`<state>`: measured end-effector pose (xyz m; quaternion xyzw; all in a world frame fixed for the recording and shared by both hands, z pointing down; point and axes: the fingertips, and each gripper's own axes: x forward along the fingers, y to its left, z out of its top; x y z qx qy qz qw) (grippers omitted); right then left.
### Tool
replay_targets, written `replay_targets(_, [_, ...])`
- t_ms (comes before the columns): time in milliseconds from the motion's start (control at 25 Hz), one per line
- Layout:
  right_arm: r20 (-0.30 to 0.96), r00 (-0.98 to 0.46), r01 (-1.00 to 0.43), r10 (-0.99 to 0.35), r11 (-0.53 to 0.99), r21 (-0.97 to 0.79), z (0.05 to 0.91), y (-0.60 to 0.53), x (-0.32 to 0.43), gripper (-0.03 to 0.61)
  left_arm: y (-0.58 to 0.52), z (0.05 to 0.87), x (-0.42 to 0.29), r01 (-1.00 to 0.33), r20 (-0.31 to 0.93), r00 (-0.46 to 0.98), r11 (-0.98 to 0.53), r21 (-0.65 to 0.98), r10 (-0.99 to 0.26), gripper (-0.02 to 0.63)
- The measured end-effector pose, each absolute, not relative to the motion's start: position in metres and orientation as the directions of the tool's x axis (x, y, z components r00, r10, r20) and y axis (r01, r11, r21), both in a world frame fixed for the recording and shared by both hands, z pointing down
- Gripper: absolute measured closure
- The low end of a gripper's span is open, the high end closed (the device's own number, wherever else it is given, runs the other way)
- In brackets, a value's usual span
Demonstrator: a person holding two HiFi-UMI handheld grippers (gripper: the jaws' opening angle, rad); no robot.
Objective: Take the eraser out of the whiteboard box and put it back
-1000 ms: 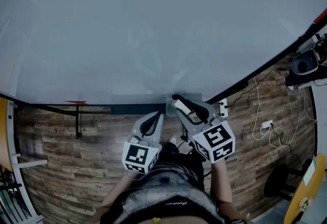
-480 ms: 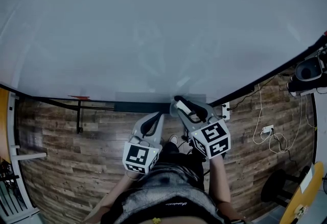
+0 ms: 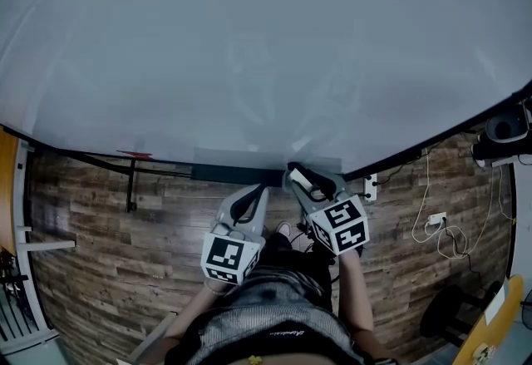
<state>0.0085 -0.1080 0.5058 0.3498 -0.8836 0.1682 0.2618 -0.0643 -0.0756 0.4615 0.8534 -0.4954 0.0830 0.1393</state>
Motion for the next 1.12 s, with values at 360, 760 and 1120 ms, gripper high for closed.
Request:
replay_targets(360, [0.609, -0.611, -0.694, -0.507, 0.713, -0.102, 0.532, -0.108, 0.007, 0.420, -0.079, 0.464, -0.064, -0.869, 0.285, 0.496, -0.466, 0.169, -0.820, 0.612])
replay_targets(760, [0.587, -0.618, -0.702, -0.524, 0.704, -0.111, 0.538, -0.109, 0.008, 0.419, -0.081, 0.464, -0.061, -0.863, 0.284, 0.506, -0.480, 0.160, -0.815, 0.612])
replay_targets(1120, [0.581, -0.622, -0.699, -0.525, 0.707, -0.109, 0.537, -0.109, 0.008, 0.419, -0.081, 0.466, -0.059, -0.857, 0.302, 0.514, -0.490, 0.157, -0.803, 0.612])
